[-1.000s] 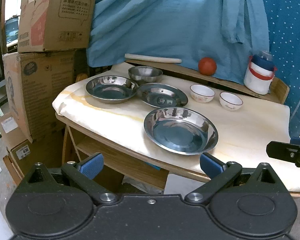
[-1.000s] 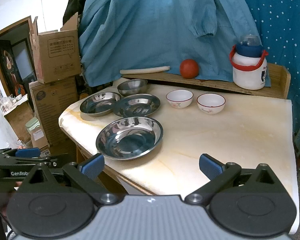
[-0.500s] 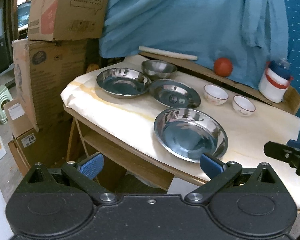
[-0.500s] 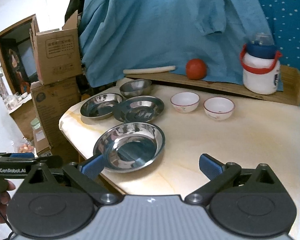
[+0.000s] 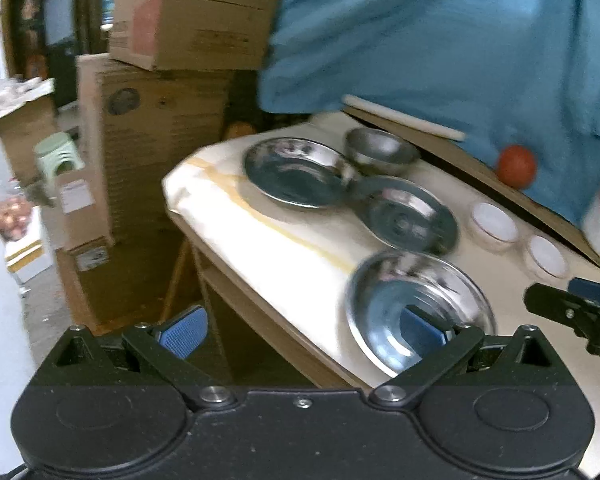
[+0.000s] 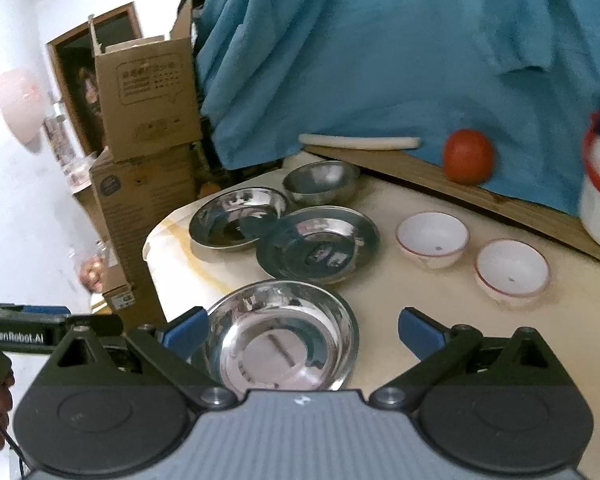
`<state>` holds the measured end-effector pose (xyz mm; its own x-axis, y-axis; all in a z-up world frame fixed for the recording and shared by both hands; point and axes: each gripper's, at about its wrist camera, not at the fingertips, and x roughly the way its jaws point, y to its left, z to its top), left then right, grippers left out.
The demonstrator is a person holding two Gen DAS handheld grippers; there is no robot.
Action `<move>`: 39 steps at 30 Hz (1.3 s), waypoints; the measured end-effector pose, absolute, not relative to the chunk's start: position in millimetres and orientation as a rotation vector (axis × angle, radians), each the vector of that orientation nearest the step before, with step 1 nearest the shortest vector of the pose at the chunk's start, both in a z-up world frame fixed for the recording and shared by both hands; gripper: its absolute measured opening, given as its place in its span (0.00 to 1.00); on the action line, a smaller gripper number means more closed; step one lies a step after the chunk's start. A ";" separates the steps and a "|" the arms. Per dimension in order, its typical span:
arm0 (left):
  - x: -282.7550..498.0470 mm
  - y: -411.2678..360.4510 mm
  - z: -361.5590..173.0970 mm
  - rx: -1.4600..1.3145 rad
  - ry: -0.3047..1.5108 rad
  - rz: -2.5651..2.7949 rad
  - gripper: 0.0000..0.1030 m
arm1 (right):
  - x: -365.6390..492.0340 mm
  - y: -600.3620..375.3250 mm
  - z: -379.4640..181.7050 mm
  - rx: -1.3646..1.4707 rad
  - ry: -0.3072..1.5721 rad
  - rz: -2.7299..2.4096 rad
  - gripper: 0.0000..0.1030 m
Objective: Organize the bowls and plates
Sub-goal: 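Move the left gripper to the rim of the large steel plate while the right gripper approaches it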
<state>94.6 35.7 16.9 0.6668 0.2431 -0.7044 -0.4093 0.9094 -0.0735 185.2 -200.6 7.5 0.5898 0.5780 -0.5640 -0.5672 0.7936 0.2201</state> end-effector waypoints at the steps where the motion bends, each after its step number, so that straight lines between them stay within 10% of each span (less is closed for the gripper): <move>1: 96.4 35.7 17.6 -0.230 0.759 0.391 0.99 | 190.5 -199.3 7.1 0.015 0.666 0.681 1.00; 39: 305.4 207.3 -39.6 -0.193 0.923 -0.004 0.99 | 277.4 -74.4 -26.2 0.104 0.774 0.383 1.00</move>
<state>305.4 207.3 -39.6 0.6046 -0.0858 -0.7919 -0.0796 0.9827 -0.1673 277.4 -74.4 -26.2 0.6502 0.3745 -0.6611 -0.2993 0.9260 0.2302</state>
